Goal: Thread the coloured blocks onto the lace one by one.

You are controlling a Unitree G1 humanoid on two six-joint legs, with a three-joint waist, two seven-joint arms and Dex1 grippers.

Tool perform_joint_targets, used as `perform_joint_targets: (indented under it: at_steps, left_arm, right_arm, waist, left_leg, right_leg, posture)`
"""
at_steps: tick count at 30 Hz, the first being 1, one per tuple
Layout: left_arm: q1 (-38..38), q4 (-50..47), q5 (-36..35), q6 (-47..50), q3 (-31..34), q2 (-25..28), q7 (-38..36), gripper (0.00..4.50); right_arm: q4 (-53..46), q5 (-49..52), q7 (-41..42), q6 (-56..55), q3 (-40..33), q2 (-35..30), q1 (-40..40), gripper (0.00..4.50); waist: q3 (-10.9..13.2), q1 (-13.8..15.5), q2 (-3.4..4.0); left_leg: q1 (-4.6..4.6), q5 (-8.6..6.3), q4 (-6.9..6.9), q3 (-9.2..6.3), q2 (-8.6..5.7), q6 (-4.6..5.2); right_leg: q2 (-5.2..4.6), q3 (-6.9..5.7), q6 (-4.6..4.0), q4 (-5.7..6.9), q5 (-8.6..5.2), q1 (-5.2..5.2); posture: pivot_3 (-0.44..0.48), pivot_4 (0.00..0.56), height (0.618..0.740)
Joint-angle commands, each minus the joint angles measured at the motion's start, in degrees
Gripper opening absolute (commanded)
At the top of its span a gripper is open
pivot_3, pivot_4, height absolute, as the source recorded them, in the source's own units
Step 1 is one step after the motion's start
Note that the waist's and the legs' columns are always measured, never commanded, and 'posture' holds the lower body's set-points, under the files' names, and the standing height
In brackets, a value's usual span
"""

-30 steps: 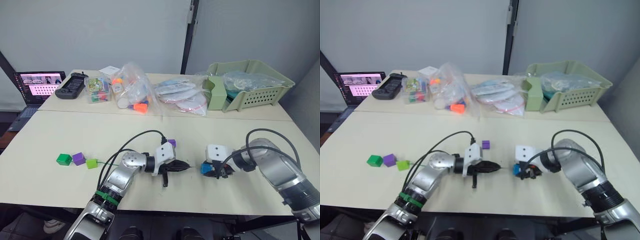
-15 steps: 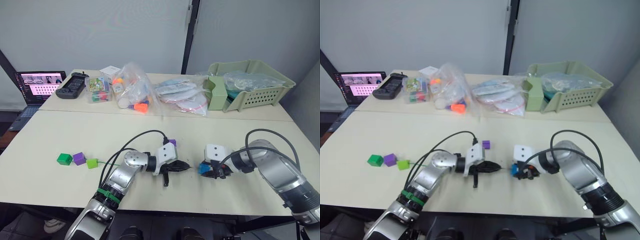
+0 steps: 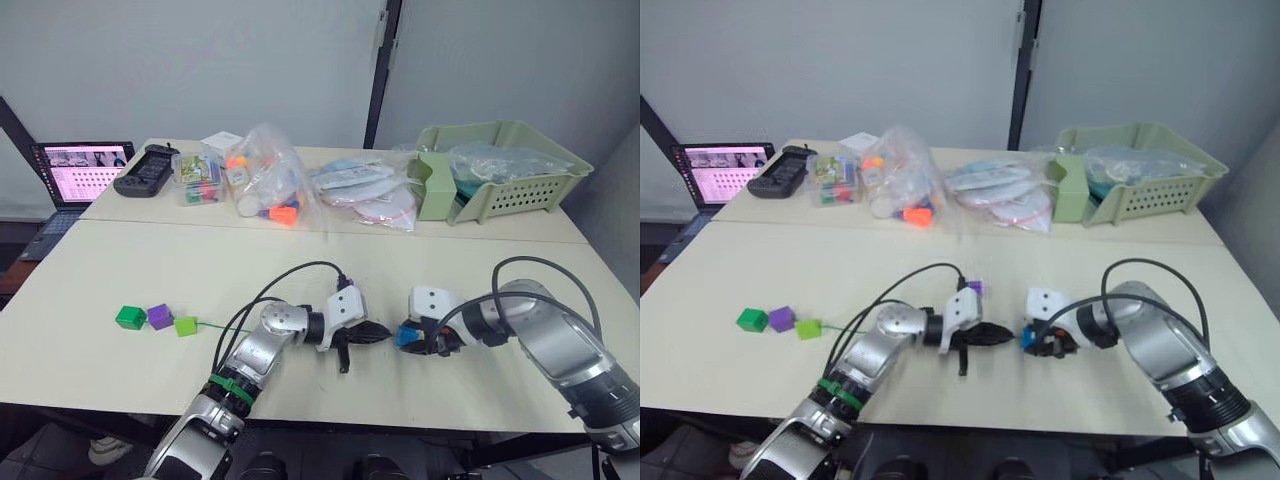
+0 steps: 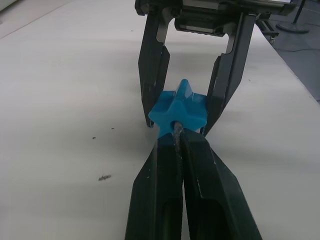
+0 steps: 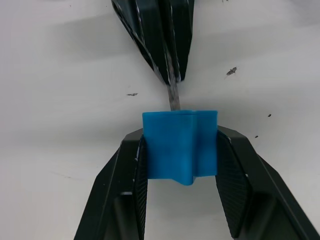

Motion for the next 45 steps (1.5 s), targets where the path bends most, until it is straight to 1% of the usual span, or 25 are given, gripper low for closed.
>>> perform_joint_targets:
  at_steps: [1,8,11,12,14,18,19,24,30,33,40,41,45]
  left_arm:
    - [-1.7,-0.6,0.2,0.0,-0.9,-1.8,0.4,0.00]
    - [-1.3,-0.7,0.6,1.1,-1.2,-1.7,0.0,0.00]
    - [-1.4,-1.1,-0.1,0.7,0.2,-1.3,0.2,0.96]
    - [-1.4,-1.3,0.0,0.8,0.4,-0.8,0.0,1.39]
    - [-1.4,-1.9,0.2,1.3,0.7,0.4,-0.6,1.97]
    - [-0.6,-3.0,1.8,-0.7,0.0,5.3,-3.6,3.27]
    - [-0.5,-2.8,2.1,-1.3,-0.3,6.4,-4.4,3.29]
    - [-0.2,-2.7,2.4,-2.2,-1.3,9.2,-6.6,3.29]
    - [-0.8,-2.5,2.2,-2.4,-1.3,9.1,-7.5,3.29]
    - [-2.3,-0.2,3.0,-3.3,-1.4,8.0,-6.7,2.47]
    - [-4.0,3.7,4.1,-4.8,-1.9,5.8,-6.3,0.20]
    - [-4.1,3.9,4.1,-4.9,-2.0,5.7,-6.6,0.00]
    - [-3.8,4.1,4.1,-5.3,-2.3,5.8,-7.9,0.00]
  right_arm:
    - [-2.7,1.8,-0.6,0.3,-1.7,0.4,0.4,1.35]
    - [-2.8,1.4,-1.4,0.2,-1.2,1.2,1.2,1.35]
    - [-1.8,0.6,-1.5,-0.9,-0.4,1.4,1.7,1.35]
    - [-1.5,0.5,-1.6,-0.9,-0.3,1.6,1.8,1.35]
    - [-1.0,0.4,-1.6,-1.2,-0.2,1.8,1.8,1.35]
    - [0.1,0.0,-1.3,-2.0,0.4,2.0,1.8,1.35]
    - [0.3,0.0,-1.3,-2.1,0.5,2.0,1.8,1.35]
    - [0.7,-0.3,-1.3,-2.6,1.2,2.2,1.6,1.35]
    - [0.7,-0.5,-1.3,-2.6,1.5,2.3,1.3,1.35]
    - [0.4,-0.4,-1.4,-2.3,1.4,2.1,1.5,1.35]
    - [-0.9,0.0,-1.7,-1.0,1.1,1.9,1.9,1.35]
    - [-1.0,0.0,-1.7,-0.9,1.0,1.9,1.9,1.35]
    - [-1.4,0.2,-1.8,-0.4,0.9,1.7,2.0,1.35]
  waist:
    - [0.0,0.0,0.00]
    - [0.0,0.0,0.00]
    - [0.0,0.0,0.00]
    - [0.0,0.0,0.00]
    - [0.0,0.0,0.00]
    - [0.0,-0.1,0.00]
    - [0.0,-0.1,0.00]
    - [0.0,-0.1,0.00]
    - [0.0,0.0,0.00]
    - [0.0,0.0,0.00]
    - [0.0,0.0,0.00]
    - [0.0,0.0,0.00]
    - [0.0,0.0,0.00]
  left_leg:
    - [0.00,0.00,0.00,0.00,0.00,0.00]
    - [0.01,0.00,-0.01,-0.01,0.00,0.00]
    - [0.01,0.00,-0.01,-0.02,0.00,0.00]
    - [0.00,0.00,-0.01,-0.02,0.00,0.00]
    - [0.01,0.00,-0.01,-0.02,0.00,0.00]
    - [0.01,0.00,-0.01,-0.02,0.00,0.00]
    - [0.01,0.00,-0.01,-0.02,0.01,0.00]
    - [0.03,0.00,-0.01,-0.02,0.01,0.00]
    - [0.03,0.00,0.02,-0.01,0.01,0.00]
    - [0.03,0.00,0.01,-0.01,0.02,0.00]
    - [0.02,0.00,0.01,-0.01,0.01,0.00]
    - [0.02,0.00,0.01,-0.02,0.01,0.00]
    - [0.01,0.00,0.01,-0.02,0.01,0.00]
  right_leg:
    - [0.00,0.00,0.00,0.00,0.00,0.00]
    - [0.01,0.00,0.00,0.01,0.00,-0.01]
    - [0.01,0.00,0.00,0.01,0.00,-0.01]
    - [0.01,0.00,0.00,0.00,0.00,0.00]
    - [0.01,0.00,0.00,0.01,0.00,0.00]
    - [0.01,0.00,0.00,0.02,0.00,-0.01]
    - [0.01,0.00,0.00,0.02,0.00,-0.01]
    - [0.01,-0.01,0.00,0.02,0.00,0.00]
    - [0.01,-0.01,0.00,0.02,0.00,0.02]
    - [0.02,-0.01,0.00,0.03,0.00,0.01]
    - [0.02,-0.01,0.00,0.03,0.00,0.01]
    - [0.02,-0.01,0.00,0.04,0.00,0.00]
    - [0.02,-0.01,0.00,0.03,0.00,0.00]
  posture:
    - [0.000,0.150,0.732]
    - [0.000,0.150,0.732]
    - [0.000,0.150,0.732]
    - [0.000,0.150,0.732]
    - [0.000,0.150,0.732]
    - [0.000,0.150,0.732]
    - [0.000,0.150,0.732]
    - [0.000,0.150,0.732]
    - [0.000,0.150,0.732]
    - [0.000,0.150,0.732]
    - [0.000,0.150,0.732]
    - [0.000,0.150,0.732]
    - [0.000,0.150,0.732]
